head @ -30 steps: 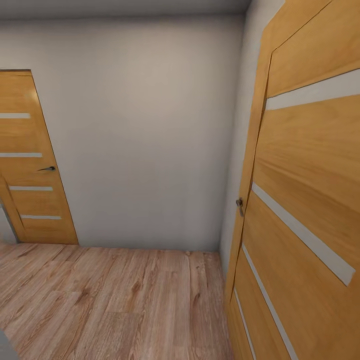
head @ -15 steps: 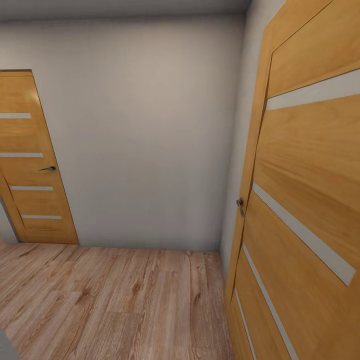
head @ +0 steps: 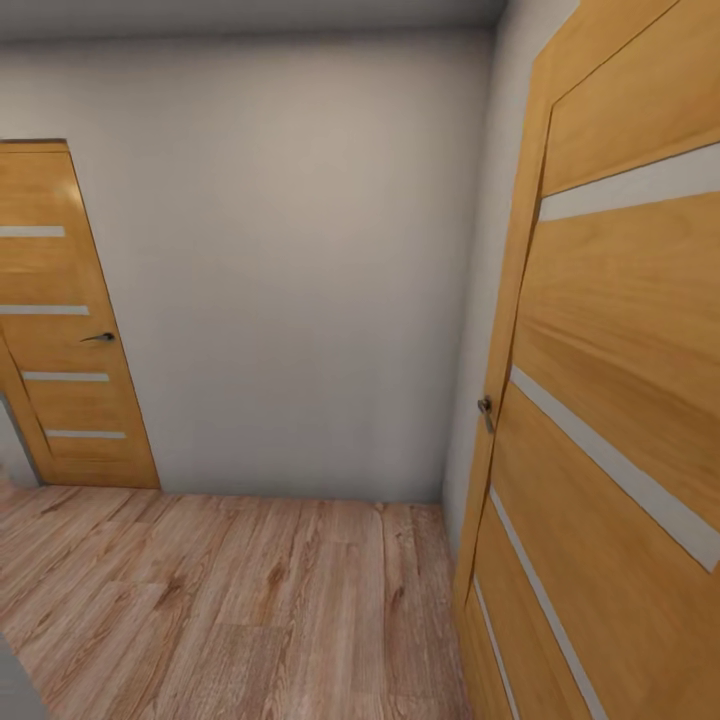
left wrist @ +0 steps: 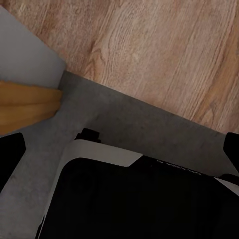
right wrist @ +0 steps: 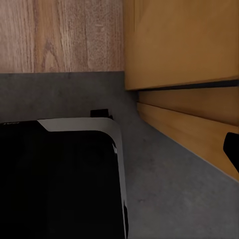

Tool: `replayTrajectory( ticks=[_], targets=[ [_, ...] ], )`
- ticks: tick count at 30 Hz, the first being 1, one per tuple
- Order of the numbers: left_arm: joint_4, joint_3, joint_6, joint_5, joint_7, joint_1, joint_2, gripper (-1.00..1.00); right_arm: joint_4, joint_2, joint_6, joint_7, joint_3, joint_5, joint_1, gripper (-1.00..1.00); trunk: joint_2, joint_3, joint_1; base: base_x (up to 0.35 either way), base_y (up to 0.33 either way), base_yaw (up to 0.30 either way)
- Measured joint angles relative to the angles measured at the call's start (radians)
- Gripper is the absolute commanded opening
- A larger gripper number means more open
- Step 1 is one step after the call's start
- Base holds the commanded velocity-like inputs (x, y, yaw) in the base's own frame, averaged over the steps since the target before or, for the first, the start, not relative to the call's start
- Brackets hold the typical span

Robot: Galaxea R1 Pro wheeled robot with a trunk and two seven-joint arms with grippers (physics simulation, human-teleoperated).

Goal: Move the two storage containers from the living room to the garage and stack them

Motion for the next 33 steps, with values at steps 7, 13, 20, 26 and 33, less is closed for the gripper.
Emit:
replayTrajectory(
  ticks=[7,13,20,26,33],
  targets=[
    [0.0,0.0,0.0,0.0,0.0,0.0,-0.001,1.0,0.0,0.0,0.0,0.0,0.0,0.0,0.0,1.0,0.0,0.0,0.0,0.0,0.075,0.0],
    [0.0,0.0,0.0,0.0,0.0,0.0,-0.001,1.0,0.0,0.0,0.0,0.0,0.0,0.0,0.0,1.0,0.0,0.0,0.0,0.0,0.014,0.0],
    [0.0,0.0,0.0,0.0,0.0,0.0,-0.001,1.0,0.0,0.0,0.0,0.0,-0.001,0.0,0.0,1.0,0.0,0.0,0.0,0.0,0.001,0.072],
    [0.0,0.0,0.0,0.0,0.0,0.0,0.0,1.0,0.0,0.0,-0.001,0.0,0.0,0.001,0.0,1.0,0.0,0.0,0.0,0.0,0.0,0.018],
    [0.0,0.0,0.001,0.0,0.0,0.0,0.0,1.0,0.0,-0.001,-0.003,0.0,0.001,0.003,0.0,1.0,0.0,0.0,0.0,0.0,0.0,0.001]
  ],
)
